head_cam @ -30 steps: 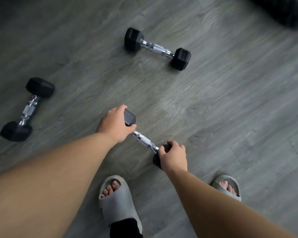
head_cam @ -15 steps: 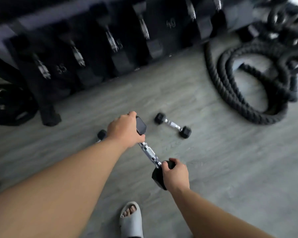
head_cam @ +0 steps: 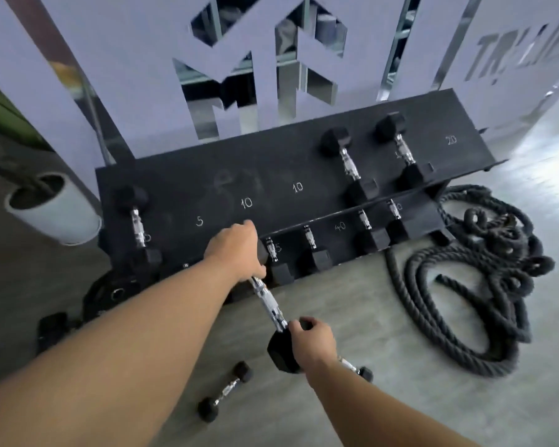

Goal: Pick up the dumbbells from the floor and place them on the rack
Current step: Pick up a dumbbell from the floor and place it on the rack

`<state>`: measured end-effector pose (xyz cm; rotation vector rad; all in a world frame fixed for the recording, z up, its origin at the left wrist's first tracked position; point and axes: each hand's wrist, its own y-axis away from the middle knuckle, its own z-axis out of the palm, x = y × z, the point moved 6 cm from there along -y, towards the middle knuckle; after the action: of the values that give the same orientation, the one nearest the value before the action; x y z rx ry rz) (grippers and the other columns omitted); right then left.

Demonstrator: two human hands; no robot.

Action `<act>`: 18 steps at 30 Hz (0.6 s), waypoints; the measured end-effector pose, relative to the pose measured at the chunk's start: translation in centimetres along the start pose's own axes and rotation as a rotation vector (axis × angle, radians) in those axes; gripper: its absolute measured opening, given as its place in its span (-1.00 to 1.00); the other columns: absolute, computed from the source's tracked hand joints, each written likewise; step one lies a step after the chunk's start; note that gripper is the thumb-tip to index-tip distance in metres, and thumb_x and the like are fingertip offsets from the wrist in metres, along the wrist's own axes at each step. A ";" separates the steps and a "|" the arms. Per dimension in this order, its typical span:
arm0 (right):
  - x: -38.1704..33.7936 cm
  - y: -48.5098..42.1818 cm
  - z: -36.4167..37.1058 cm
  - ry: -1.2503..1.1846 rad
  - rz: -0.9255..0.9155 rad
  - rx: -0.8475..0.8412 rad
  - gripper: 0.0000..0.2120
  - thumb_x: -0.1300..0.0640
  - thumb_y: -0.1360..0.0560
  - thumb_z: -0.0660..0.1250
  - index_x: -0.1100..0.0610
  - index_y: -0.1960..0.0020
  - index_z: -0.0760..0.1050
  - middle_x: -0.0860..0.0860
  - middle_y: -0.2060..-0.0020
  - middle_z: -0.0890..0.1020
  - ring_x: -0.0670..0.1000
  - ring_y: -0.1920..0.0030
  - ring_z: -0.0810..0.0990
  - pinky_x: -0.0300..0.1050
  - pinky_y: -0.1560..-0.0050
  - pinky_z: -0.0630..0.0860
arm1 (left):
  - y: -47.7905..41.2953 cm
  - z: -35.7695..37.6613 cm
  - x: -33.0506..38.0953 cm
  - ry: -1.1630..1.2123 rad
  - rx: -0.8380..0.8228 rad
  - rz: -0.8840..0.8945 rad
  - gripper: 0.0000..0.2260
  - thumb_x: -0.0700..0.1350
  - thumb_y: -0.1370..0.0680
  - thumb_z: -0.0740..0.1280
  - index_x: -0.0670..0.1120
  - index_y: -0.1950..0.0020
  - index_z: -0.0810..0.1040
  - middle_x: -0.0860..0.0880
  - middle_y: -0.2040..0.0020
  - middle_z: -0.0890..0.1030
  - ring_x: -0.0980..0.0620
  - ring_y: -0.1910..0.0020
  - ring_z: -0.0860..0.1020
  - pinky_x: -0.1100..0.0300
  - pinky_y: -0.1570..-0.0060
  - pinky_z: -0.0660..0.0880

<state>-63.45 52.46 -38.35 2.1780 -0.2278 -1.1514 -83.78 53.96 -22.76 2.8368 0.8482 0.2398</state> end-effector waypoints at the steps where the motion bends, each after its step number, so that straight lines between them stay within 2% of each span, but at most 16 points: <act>1: -1.5 0.6 0.1 -0.012 -0.005 -0.012 -0.71 -0.04 -0.47 0.33 0.08 -0.09 0.64 -0.01 0.12 0.69 0.07 0.07 0.62 -0.11 -0.01 0.57 | -0.1 -1.7 -0.3 -0.007 0.007 -0.011 -0.45 0.08 -0.31 0.60 -0.11 -0.06 0.38 -0.10 0.01 0.59 -0.20 0.00 0.60 0.06 0.20 0.43; 4: -5.3 1.4 0.1 -0.062 -0.012 -0.047 -0.70 -0.06 -0.46 0.34 0.05 -0.11 0.62 0.01 0.05 0.69 0.09 -0.01 0.65 0.04 -0.10 0.63 | -1.2 -5.8 -0.7 -0.033 0.011 -0.014 -0.49 0.05 -0.30 0.59 -0.11 -0.07 0.43 0.00 0.16 0.50 -0.13 0.13 0.53 0.08 0.24 0.44; 6: -7.2 0.9 -0.2 -0.082 -0.004 -0.067 -0.74 -0.04 -0.48 0.35 0.05 -0.11 0.60 0.02 0.05 0.67 0.10 -0.01 0.64 0.09 -0.09 0.64 | -2.4 -7.6 -0.3 -0.065 -0.004 -0.001 -0.54 0.05 -0.31 0.58 -0.08 0.00 0.41 0.03 0.21 0.46 -0.10 0.16 0.53 0.11 0.29 0.43; 11: -11.1 -3.0 -1.7 -0.091 -0.003 -0.094 -0.69 -0.04 -0.49 0.32 0.05 -0.19 0.56 0.02 -0.01 0.64 0.11 -0.05 0.62 0.14 -0.08 0.65 | -7.7 -9.9 2.3 -0.153 -0.029 0.041 -0.61 0.06 -0.33 0.58 -0.09 0.11 0.46 0.00 0.23 0.55 -0.05 0.26 0.56 0.14 0.33 0.47; 15: -13.9 -7.7 -3.0 -0.096 0.007 -0.122 -0.67 -0.07 -0.46 0.31 0.04 -0.17 0.56 -0.01 0.05 0.65 0.10 -0.01 0.65 0.15 -0.04 0.66 | -13.2 -10.7 4.9 -0.184 -0.044 0.070 -0.58 0.09 -0.33 0.59 -0.10 0.09 0.46 -0.01 0.23 0.54 -0.08 0.26 0.56 0.11 0.29 0.51; 18: -16.1 -10.8 -4.1 -0.101 0.018 -0.123 -0.69 -0.07 -0.48 0.31 0.04 -0.16 0.57 -0.01 0.06 0.66 0.07 0.01 0.65 0.10 -0.05 0.66 | -17.6 -11.0 6.8 -0.209 -0.059 0.093 -0.56 0.10 -0.33 0.59 -0.08 0.10 0.41 0.00 0.23 0.53 -0.05 0.28 0.53 0.11 0.32 0.47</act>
<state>-71.43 69.68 -32.57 2.0092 -0.2137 -1.2346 -89.71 73.51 -15.03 2.7865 0.6569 -0.0207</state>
